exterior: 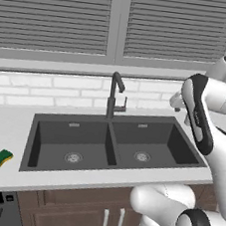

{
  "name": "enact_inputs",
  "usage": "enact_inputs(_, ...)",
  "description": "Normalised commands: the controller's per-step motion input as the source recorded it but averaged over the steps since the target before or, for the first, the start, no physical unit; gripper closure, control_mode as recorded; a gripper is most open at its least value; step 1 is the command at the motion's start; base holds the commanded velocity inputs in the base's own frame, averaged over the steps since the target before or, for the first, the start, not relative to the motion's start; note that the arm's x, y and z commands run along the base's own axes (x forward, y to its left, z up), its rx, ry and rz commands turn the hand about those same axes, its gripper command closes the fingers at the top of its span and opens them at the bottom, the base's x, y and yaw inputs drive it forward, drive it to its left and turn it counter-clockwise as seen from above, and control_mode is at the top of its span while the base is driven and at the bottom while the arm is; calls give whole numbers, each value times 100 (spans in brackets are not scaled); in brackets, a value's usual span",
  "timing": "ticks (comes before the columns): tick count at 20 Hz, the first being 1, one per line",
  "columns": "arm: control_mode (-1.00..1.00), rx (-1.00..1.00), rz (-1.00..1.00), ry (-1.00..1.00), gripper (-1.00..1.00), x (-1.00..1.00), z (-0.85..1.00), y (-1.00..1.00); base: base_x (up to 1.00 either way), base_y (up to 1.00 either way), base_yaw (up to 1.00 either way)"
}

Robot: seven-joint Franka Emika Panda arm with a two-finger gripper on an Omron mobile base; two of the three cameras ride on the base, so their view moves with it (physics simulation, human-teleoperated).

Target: Pick the pan and sponge and place them into the sink. Then turn on the water.

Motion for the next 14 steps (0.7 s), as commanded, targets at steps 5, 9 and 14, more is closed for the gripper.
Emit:
enact_inputs(5,-100,0,0,-15,-100,-27,-11,-90,0,0,0)
enact_inputs(9,-100,0,0,-12,-100,-23,-19,-93,0,0,0)
enact_inputs(14,-100,0,0,-1,-100,-7,-28,-86,0,0,0)
